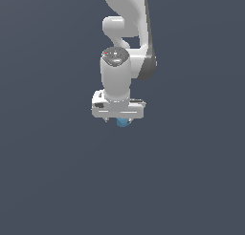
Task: Pick up the object and move it to a goal position.
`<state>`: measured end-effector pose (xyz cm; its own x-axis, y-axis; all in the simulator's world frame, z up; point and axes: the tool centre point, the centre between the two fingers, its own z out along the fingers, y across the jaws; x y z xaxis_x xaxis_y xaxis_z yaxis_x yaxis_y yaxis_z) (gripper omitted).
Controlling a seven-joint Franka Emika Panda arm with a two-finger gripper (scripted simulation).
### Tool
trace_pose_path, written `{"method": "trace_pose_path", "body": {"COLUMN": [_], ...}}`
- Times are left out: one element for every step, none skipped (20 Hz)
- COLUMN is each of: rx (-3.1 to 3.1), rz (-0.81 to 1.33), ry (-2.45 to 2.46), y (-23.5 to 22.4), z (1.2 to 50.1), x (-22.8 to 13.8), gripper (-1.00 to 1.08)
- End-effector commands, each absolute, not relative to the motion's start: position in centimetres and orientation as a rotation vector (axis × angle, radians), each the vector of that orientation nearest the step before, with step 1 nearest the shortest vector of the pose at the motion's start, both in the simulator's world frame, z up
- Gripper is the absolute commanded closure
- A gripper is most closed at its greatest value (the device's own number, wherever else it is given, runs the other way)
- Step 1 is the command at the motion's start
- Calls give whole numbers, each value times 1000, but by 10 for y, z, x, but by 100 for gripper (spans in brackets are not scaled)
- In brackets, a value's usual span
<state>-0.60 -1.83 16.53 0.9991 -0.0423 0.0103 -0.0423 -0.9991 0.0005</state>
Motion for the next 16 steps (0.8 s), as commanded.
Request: {"method": "trace_pose_path", "body": {"rx": [3139, 3137, 3136, 3134, 3132, 3129, 3125, 3121, 3117, 3112, 3106, 3100, 3094, 3087, 3079, 3071], "rz": [15, 14, 14, 13, 13, 12, 12, 11, 10, 10, 9, 9, 8, 7, 7, 6], "ry": [-124, -152, -181, -212, -246, -281, -318, -356, -394, -433, -471, -509, -547, -585, -623, -661], "y": [-16, -14, -13, -12, -11, -9, -8, -6, -5, -4, -2, -1, 1, 2, 3, 4], "z": [162, 161, 159, 158, 156, 154, 153, 151, 149, 147, 145, 144, 142, 140, 138, 137], "x": [-11, -13, -15, -18, -21, -24, -27, -30, -33, -37, -40, -43, -47, -50, -54, -57], "gripper": [-92, -92, -92, -92, -92, -92, -92, -92, -92, -92, -92, -92, -92, -92, -92, -92]}}
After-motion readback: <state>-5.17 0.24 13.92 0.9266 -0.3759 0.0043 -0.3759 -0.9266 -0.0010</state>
